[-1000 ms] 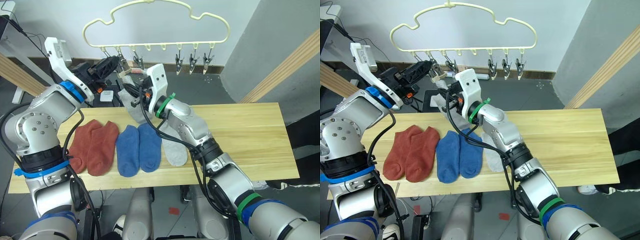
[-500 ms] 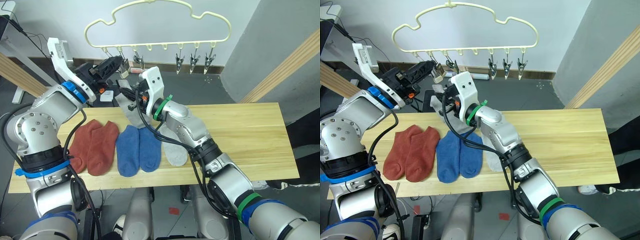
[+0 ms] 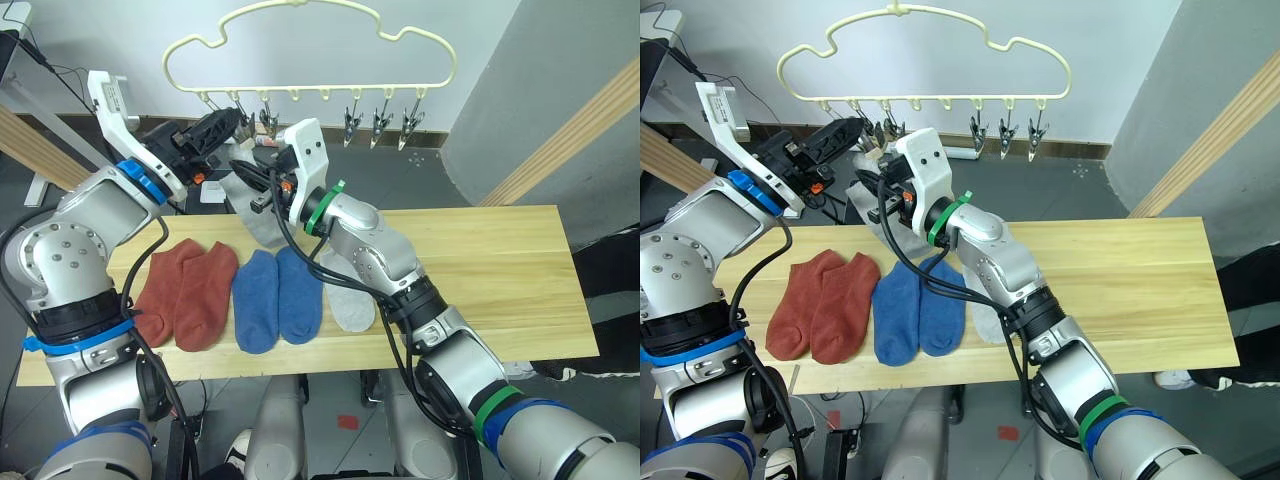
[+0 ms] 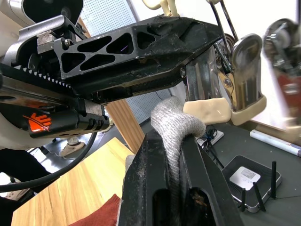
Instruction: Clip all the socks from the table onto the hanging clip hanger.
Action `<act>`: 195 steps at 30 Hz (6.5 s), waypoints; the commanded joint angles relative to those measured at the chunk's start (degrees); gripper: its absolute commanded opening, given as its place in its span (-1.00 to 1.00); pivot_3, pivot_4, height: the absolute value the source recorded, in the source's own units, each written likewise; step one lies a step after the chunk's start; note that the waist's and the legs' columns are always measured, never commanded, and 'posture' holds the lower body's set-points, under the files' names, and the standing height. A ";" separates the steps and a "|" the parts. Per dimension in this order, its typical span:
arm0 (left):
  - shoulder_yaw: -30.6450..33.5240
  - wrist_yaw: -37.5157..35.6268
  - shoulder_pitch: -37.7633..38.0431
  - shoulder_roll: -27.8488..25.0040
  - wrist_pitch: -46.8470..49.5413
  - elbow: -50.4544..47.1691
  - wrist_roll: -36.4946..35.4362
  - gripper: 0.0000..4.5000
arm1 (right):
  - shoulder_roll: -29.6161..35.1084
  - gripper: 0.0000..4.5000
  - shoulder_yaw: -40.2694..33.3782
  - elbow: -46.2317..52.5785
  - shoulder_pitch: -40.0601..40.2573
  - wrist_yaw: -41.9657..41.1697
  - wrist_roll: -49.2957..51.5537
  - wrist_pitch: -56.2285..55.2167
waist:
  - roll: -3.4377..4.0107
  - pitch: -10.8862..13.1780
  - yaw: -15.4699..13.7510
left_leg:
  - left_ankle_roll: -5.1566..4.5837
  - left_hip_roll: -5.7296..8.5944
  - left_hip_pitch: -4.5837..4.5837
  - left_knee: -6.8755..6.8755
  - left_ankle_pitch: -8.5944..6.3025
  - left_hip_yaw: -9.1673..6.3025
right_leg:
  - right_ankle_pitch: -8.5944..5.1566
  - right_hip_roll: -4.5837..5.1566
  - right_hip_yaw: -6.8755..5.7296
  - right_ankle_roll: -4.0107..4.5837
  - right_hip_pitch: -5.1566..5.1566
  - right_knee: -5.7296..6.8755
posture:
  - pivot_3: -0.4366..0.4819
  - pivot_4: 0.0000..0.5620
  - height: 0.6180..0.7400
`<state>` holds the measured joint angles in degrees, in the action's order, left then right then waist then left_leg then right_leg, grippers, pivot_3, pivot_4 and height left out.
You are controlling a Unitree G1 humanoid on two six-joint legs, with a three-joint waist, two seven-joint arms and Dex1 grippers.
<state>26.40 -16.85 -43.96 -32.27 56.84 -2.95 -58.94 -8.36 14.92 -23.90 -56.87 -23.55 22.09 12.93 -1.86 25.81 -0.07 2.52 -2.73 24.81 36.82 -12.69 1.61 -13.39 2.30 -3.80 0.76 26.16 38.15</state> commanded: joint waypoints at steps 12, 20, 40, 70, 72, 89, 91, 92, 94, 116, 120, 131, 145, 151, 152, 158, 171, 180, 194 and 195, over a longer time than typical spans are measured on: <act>1.44 0.66 -0.43 -2.47 3.75 0.03 -4.92 -0.83 | -8.19 -1.00 0.97 -1.43 2.02 3.01 -2.62 -4.55 | 0.00 0.00 -0.02 | 0.00 0.00 0.00 0.02 0.00 0.00 | 0.00 0.00 0.00 0.00 0.00 0.01 | 0.01 0.66 0.92; 1.50 0.83 -0.43 -2.74 3.85 -0.02 -5.02 -0.83 | -7.84 -1.00 0.89 -0.81 2.77 3.12 -2.01 -4.22 | 0.00 0.00 -0.02 | 0.00 0.00 0.00 0.02 0.00 0.00 | 0.00 0.00 0.01 0.00 0.00 0.01 | 0.02 0.66 0.92; 1.35 -0.55 0.29 -4.55 7.28 -1.02 -6.69 0.23 | -9.52 -1.00 -0.04 -3.07 0.04 2.70 -1.83 -5.27 | 0.00 0.00 -0.06 | 0.01 0.00 0.00 0.03 0.00 0.00 | 0.00 0.00 0.00 0.01 0.00 0.03 | 0.07 0.63 0.92; -9.58 -17.29 23.90 -11.64 -26.43 -17.26 24.76 0.48 | 26.29 0.05 -2.36 63.94 30.03 -2.79 5.19 34.52 | -0.07 -0.09 -1.36 | 0.12 0.02 0.00 -0.08 0.05 -0.17 | -0.17 0.05 0.05 -0.29 -0.01 -0.07 | 0.04 0.51 0.92; -9.75 -14.46 23.58 -8.42 -26.72 -16.98 24.61 0.72 | 27.67 0.05 -4.85 66.93 31.11 -2.23 7.53 37.19 | -0.07 -0.09 -1.39 | 0.16 -0.02 0.01 -0.09 0.07 -0.19 | -0.17 0.03 -0.01 -0.29 -0.01 -0.06 | 0.02 0.49 0.92; -17.42 -3.04 18.14 10.38 -42.05 -10.41 39.73 0.34 | 39.12 0.05 -25.53 77.49 34.12 0.88 25.44 46.12 | -0.28 -0.27 -0.81 | 0.10 0.01 0.10 0.06 0.10 -0.13 | -0.16 -0.03 -0.05 -0.31 -0.04 -0.01 | -0.22 0.53 0.92; -17.80 -2.56 16.88 11.08 -43.31 -8.99 40.58 0.24 | 40.01 0.05 -27.50 78.27 33.92 1.54 28.74 46.00 | -0.28 -0.27 -0.58 | 0.08 0.02 0.10 0.07 0.09 -0.13 | -0.16 -0.04 -0.04 -0.31 -0.06 0.00 | -0.25 0.54 0.92; -17.82 -2.13 16.22 11.35 -44.00 -8.23 41.16 0.24 | 40.62 0.05 -28.12 78.63 33.85 1.65 30.30 45.78 | -0.29 -0.28 -0.37 | 0.07 0.03 0.10 0.09 0.09 -0.12 | -0.16 -0.04 -0.02 -0.31 -0.05 0.00 | -0.26 0.54 0.92; -17.51 -1.29 14.92 12.05 -44.28 -6.39 41.58 0.24 | 41.68 0.05 -29.10 78.97 34.02 2.45 33.48 45.71 | -0.29 -0.27 0.00 | 0.04 0.03 0.10 0.12 0.07 -0.14 | -0.15 -0.05 -0.04 -0.32 -0.09 0.00 | -0.28 0.56 0.92; -15.77 -0.26 8.54 12.93 -51.21 2.54 43.03 -0.02 | 49.21 0.05 -28.31 77.98 37.71 9.61 41.79 39.78 | -0.30 -0.27 1.45 | -0.02 0.05 0.10 0.15 0.06 -0.12 | -0.11 -0.07 -0.02 -0.36 -0.10 0.02 | -0.31 0.58 0.92; -15.82 -0.32 8.49 12.68 -51.25 2.25 42.96 -0.25 | 49.77 0.05 -27.73 77.97 38.37 10.07 41.99 38.79 | -0.30 -0.27 1.65 | -0.02 0.05 0.09 0.15 0.06 -0.12 | -0.11 -0.07 -0.03 -0.38 -0.10 0.03 | -0.29 0.59 0.92; -14.52 1.99 8.14 11.79 -48.88 -1.82 42.58 -0.25 | 49.53 0.05 -26.16 76.55 35.68 11.03 41.61 34.95 | -0.31 -0.27 1.70 | 0.00 0.05 0.09 0.17 0.07 -0.11 | -0.10 -0.08 -0.01 -0.38 -0.10 0.05 | -0.27 0.59 0.92; -14.58 2.94 8.72 12.22 -45.98 -5.09 42.40 -0.25 | 50.09 0.05 -23.80 74.77 35.12 7.52 35.40 30.12 | -0.31 -0.27 1.63 | 0.01 0.04 0.08 0.17 0.08 -0.12 | -0.10 -0.07 -0.02 -0.39 -0.10 0.09 | -0.24 0.59 0.92; -14.34 3.83 8.59 12.38 -44.20 -6.63 42.37 -0.25 | 49.90 0.05 -23.06 74.50 35.61 6.75 34.37 29.69 | -0.30 -0.27 1.56 | 0.01 0.04 0.08 0.18 0.08 -0.12 | -0.10 -0.07 -0.01 -0.38 -0.10 0.09 | -0.22 0.59 0.92; -14.39 3.84 8.64 12.34 -44.07 -6.67 42.38 -0.25 | 49.86 0.05 -22.94 74.45 35.60 6.66 34.24 29.63 | -0.31 -0.27 1.56 | 0.01 0.04 0.08 0.18 0.08 -0.12 | -0.10 -0.06 0.00 -0.38 -0.10 0.10 | -0.22 0.59 0.92; -14.48 3.98 8.97 12.52 -43.63 -7.03 42.27 -0.25 | 49.55 0.05 -22.67 74.27 35.61 6.43 33.74 29.66 | -0.31 -0.27 1.56 | 0.01 0.05 0.05 0.24 0.08 -0.12 | -0.10 -0.06 0.02 -0.39 -0.08 0.33 | -0.22 0.59 0.92; -14.08 3.35 9.35 11.90 -43.50 -8.52 41.73 -1.00 | 48.91 0.05 -21.99 73.97 35.88 5.69 32.43 29.64 | -0.31 -0.27 1.53 | 0.02 0.04 0.00 0.28 0.10 -0.13 | -0.11 -0.06 0.02 -0.40 -0.07 0.49 | -0.18 0.56 0.92; -13.73 2.56 9.10 10.83 -41.93 -9.44 41.15 -1.00 | 48.58 0.30 -9.98 70.48 36.97 6.77 19.71 32.10 | -0.31 -0.27 1.53 | 0.02 0.04 -0.01 0.28 0.11 -0.13 | -0.11 -0.06 0.02 -0.40 -0.06 0.49 | -0.15 0.57 0.92; -13.73 -0.71 6.64 8.80 -38.42 -8.35 39.05 -1.00 | 12.41 0.98 8.16 25.52 27.36 26.83 -13.44 18.39 | -0.45 -0.35 1.49 | 0.24 -0.02 -0.04 0.26 0.27 -0.14 | -0.11 -0.06 0.02 -0.39 0.07 0.69 | -0.10 0.57 0.92; -13.73 -0.85 6.65 8.70 -38.37 -8.30 39.15 -1.00 | 10.08 0.98 6.97 22.64 26.71 27.28 -13.62 17.37 | -0.45 -0.35 1.44 | 0.24 -0.02 -0.04 0.25 0.27 -0.15 | -0.11 -0.06 0.02 -0.39 0.08 0.69 | -0.09 0.57 0.92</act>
<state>11.82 -17.16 -36.72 -22.67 19.30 -9.07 -19.19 3.10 22.86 0.86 -29.72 2.58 10.19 33.57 -2.31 25.45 1.38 2.76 -2.75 24.77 37.08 -12.42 1.46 -13.50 2.24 -3.79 0.37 26.23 38.83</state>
